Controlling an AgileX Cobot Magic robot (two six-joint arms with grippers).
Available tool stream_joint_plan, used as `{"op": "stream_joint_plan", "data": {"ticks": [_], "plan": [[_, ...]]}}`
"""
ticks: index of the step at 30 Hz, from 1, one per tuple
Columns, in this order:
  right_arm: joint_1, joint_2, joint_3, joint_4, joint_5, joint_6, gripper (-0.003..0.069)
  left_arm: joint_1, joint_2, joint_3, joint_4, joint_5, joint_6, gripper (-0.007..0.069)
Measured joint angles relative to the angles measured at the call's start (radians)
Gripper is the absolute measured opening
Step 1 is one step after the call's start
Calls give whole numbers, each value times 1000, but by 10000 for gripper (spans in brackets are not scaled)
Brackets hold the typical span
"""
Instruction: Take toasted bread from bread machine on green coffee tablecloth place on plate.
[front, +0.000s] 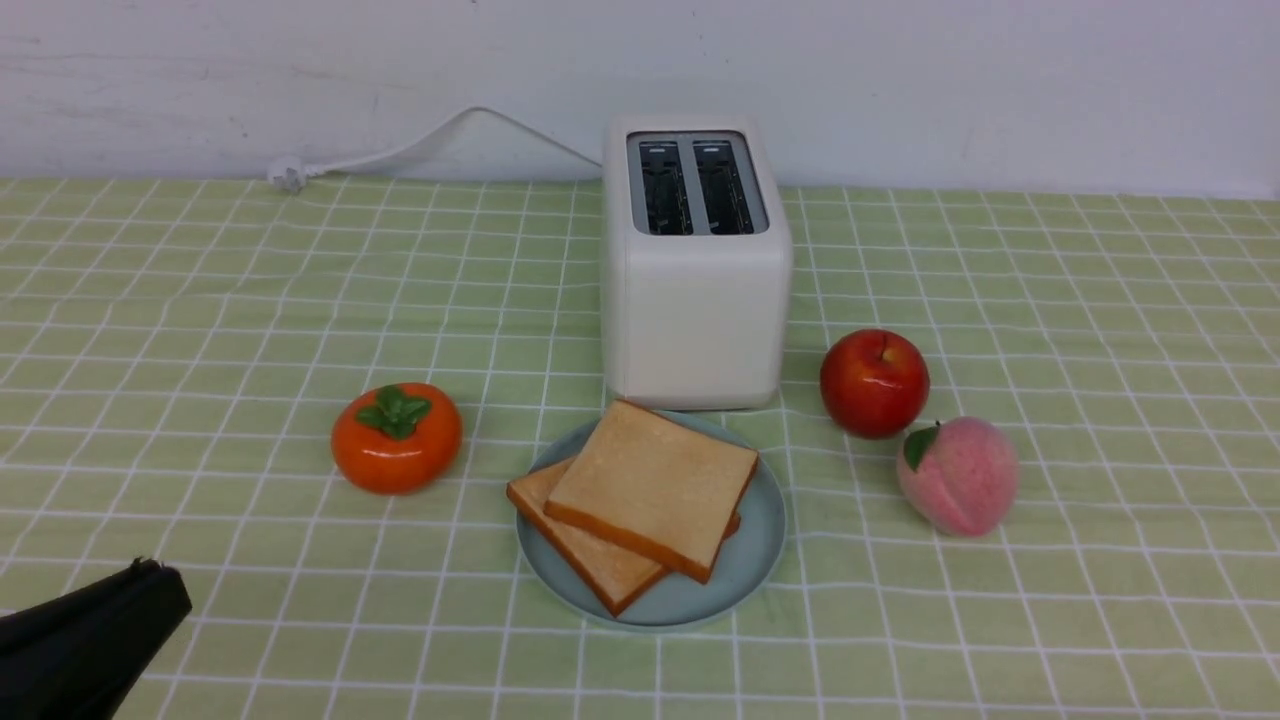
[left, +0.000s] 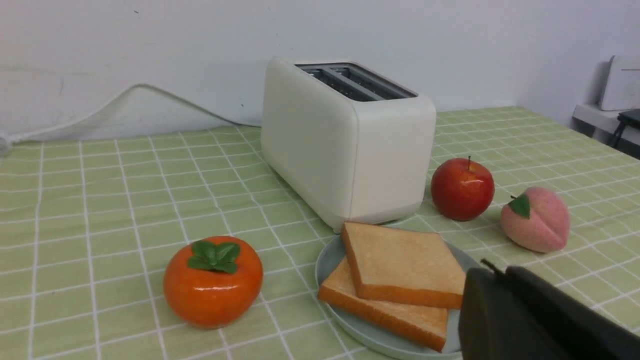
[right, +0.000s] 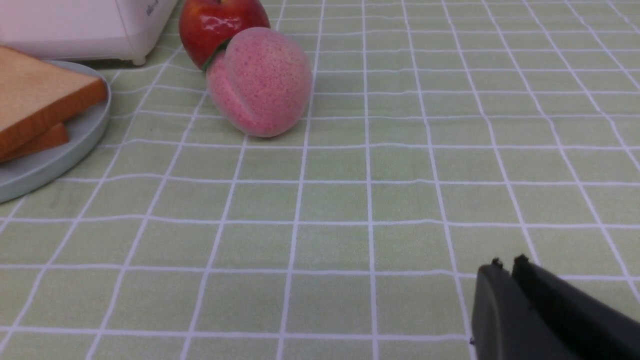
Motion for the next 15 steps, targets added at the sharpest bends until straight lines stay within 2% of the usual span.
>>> {"op": "stream_joint_plan", "data": {"ticks": [5, 9, 15], "plan": [[0, 0, 0, 0, 1, 0, 45, 127, -3, 0, 116, 2, -119, 17], [0, 0, 0, -1, 1, 0, 50, 270, -78, 36, 185, 16, -223, 17], [0, 0, 0, -1, 1, 0, 51, 395, -237, 171, 191, 22, -252, 17]]}}
